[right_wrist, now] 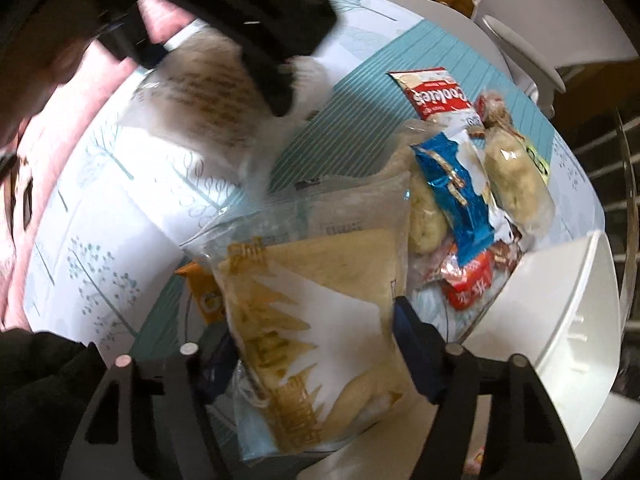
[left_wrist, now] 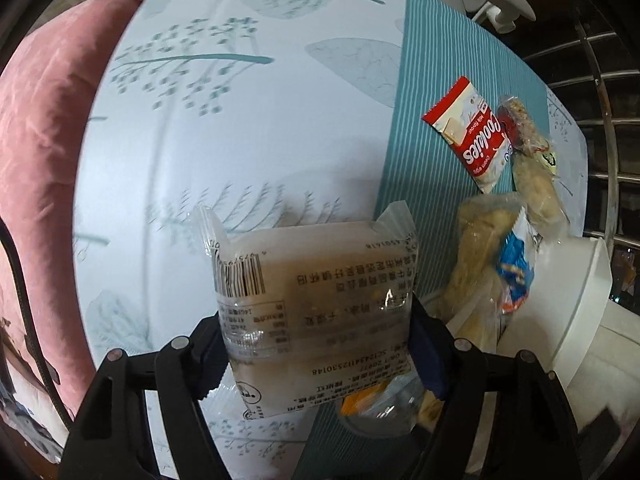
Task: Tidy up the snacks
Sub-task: 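Carry both bread bags into the white tray and release them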
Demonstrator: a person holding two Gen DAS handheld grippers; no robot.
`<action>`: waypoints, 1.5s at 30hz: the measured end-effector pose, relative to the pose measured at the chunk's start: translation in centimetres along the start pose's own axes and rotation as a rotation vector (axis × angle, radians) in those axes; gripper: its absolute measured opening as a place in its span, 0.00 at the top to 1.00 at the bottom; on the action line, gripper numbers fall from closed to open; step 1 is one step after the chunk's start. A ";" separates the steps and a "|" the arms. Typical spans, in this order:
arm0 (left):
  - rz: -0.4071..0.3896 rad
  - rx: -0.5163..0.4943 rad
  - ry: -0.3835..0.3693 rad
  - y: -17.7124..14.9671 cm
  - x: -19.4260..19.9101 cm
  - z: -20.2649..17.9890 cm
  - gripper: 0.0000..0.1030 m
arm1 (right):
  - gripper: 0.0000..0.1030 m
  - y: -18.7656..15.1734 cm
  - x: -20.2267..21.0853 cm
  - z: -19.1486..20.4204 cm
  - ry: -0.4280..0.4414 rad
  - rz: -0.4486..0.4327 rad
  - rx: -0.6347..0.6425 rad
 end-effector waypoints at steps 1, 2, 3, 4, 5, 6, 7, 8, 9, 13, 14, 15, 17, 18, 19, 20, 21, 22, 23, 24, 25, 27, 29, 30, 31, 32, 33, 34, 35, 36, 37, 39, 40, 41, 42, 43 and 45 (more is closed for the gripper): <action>-0.006 0.003 0.000 -0.7 0.4 0.4 0.27 | 0.37 0.0 0.2 0.0 0.003 -0.002 -0.019; -0.010 0.006 -0.007 -1.2 0.9 0.7 0.27 | 0.40 -0.1 0.4 -0.1 -0.002 -0.006 -0.038; -0.013 0.009 -0.014 -1.8 1.3 1.1 0.27 | 0.41 -0.2 0.6 0.2 -0.008 -0.009 -0.048; -0.017 0.010 -0.020 -2.3 1.7 1.5 0.27 | 0.44 -0.4 0.9 0.2 -0.011 -0.013 -0.066; -0.023 0.009 -0.022 -2.9 2.2 1.8 0.27 | 0.46 -0.5 1.1 0.2 -0.009 -0.017 -0.087; -0.028 0.007 -0.023 -3.3 2.8 2.4 0.27 | 0.47 -0.6 1.3 0.2 -0.008 -0.019 -0.098; -0.034 0.006 -0.024 -4.0 3.2 2.9 0.27 | 0.49 -0.9 1.6 0.4 -0.007 -0.020 -0.112; -0.038 0.006 -0.027 -4.8 3.6 3.4 0.27 | 0.51 -1.2 1.8 0.6 -0.005 -0.018 -0.121; -0.039 0.005 -0.029 -5.2 3.7 3.8 0.27 | 0.52 -1.4 2.0 0.7 -0.005 -0.020 -0.132; -0.044 -0.018 -0.050 -7.5 5.4 6.1 0.27 | 0.59 -2.9 3.2 1.0 0.009 -0.031 -0.210; -0.048 -0.021 -0.057 -8.2 5.9 6.5 0.27 | 0.60 -3.3 3.5 1.2 0.012 -0.035 -0.227; -0.055 -0.028 -0.065 -9.1 6.4 6.8 0.27 | 0.60 -3.8 4.0 1.4 0.018 -0.041 -0.255; -0.076 -0.058 -0.085 -11.0 7.9 7.6 0.27 | 0.61 -4.8 4.9 1.6 0.030 -0.056 -0.319; -0.086 -0.068 -0.094 -11.8 8.3 7.9 0.27 | 0.61 -5.1 5.1 1.7 0.034 -0.061 -0.341; -0.097 -0.083 -0.103 -12.6 8.8 7.8 0.27 | 0.62 -5.5 5.5 1.5 0.044 -0.072 -0.376; -0.108 -0.098 -0.108 -13.1 9.3 7.8 0.27 | 0.63 -5.8 5.9 1.4 0.053 -0.082 -0.406; -0.127 -0.121 -0.112 -14.0 9.9 7.7 0.27 | 0.63 -6.3 6.4 1.8 0.067 -0.096 -0.438; -0.143 -0.144 -0.113 -14.9 10.6 8.0 0.26 | 0.63 -6.7 6.9 2.0 0.076 -0.109 -0.455; -0.165 -0.177 -0.113 -15.9 11.1 7.8 0.26 | 0.64 -6.9 7.3 2.4 0.082 -0.122 -0.466; -0.179 -0.196 -0.114 -16.6 11.5 7.7 0.26 | 0.64 -7.3 8.0 3.0 0.086 -0.140 -0.469; -0.197 -0.218 -0.122 -17.4 11.9 7.7 0.26 | 0.64 -7.5 8.6 3.4 0.088 -0.155 -0.468; -0.220 -0.244 -0.141 -18.8 12.6 7.6 0.26 | 0.65 -8.0 10.0 4.3 0.104 -0.199 -0.479; -0.250 -0.271 -0.154 -20.2 13.3 7.6 0.26 | 0.65 -8.5 11.2 5.0 0.123 -0.236 -0.499; -0.265 -0.282 -0.153 -20.5 13.5 7.5 0.26 | 0.65 -9.0 12.1 5.4 0.135 -0.262 -0.514; -0.288 -0.299 -0.152 -21.1 13.9 7.4 0.26 | 0.65 -9.3 12.7 5.7 0.142 -0.279 -0.524; -0.311 -0.318 -0.153 -21.7 14.3 7.3 0.26 | 0.65 -9.6 13.3 5.8 0.148 -0.296 -0.535; -0.326 -0.331 -0.154 -22.2 14.6 7.1 0.26 | 0.65 -10.1 14.0 6.0 0.157 -0.315 -0.549; -0.345 -0.352 -0.160 -22.8 14.9 6.9 0.26 | 0.65 -10.7 14.8 6.3 0.170 -0.335 -0.566; -0.355 -0.367 -0.166 -23.2 15.2 6.6 0.26 | 0.65 -11.0 15.2 6.3 0.179 -0.344 -0.576; -0.368 -0.390 -0.177 -23.7 15.4 6.2 0.26 | 0.65 -11.5 15.9 6.5 0.199 -0.358 -0.595; -0.379 -0.417 -0.186 -24.2 15.6 5.7 0.26 | 0.65 -11.9 16.3 6.5 0.210 -0.367 -0.608; -0.399 -0.465 -0.205 -25.1 16.0 4.6 0.25 | 0.65 -12.7 16.9 6.5 0.221 -0.373 -0.641; -0.405 -0.486 -0.216 -25.5 16.2 4.0 0.25 | 0.65 -13.1 17.1 6.2 0.222 -0.366 -0.666; -0.410 -0.509 -0.226 -26.0 16.4 3.3 0.25 | 0.65 -13.6 17.2 6.0 0.221 -0.362 -0.687; -0.414 -0.526 -0.228 -26.3 16.5 2.7 0.25 | 0.65 -14.0 17.4 5.6 0.221 -0.363 -0.705; -0.421 -0.542 -0.228 -26.6 16.7 2.1 0.25 | 0.65 -14.4 17.6 5.2 0.221 -0.367 -0.718; -0.433 -0.564 -0.229 -26.9 16.8 0.8 0.25 | 0.65 -15.2 17.9 4.3 0.220 -0.372 -0.740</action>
Point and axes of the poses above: each gripper's, at about its wrist camera, not at the fingertips, and x roughly against the way its jaws point, z to its left, y to its top, the point moved 7 cm from there along -x, roughly the way its jaws point, and after that the axes turned 4 degrees about y, right-handed, at the moved point
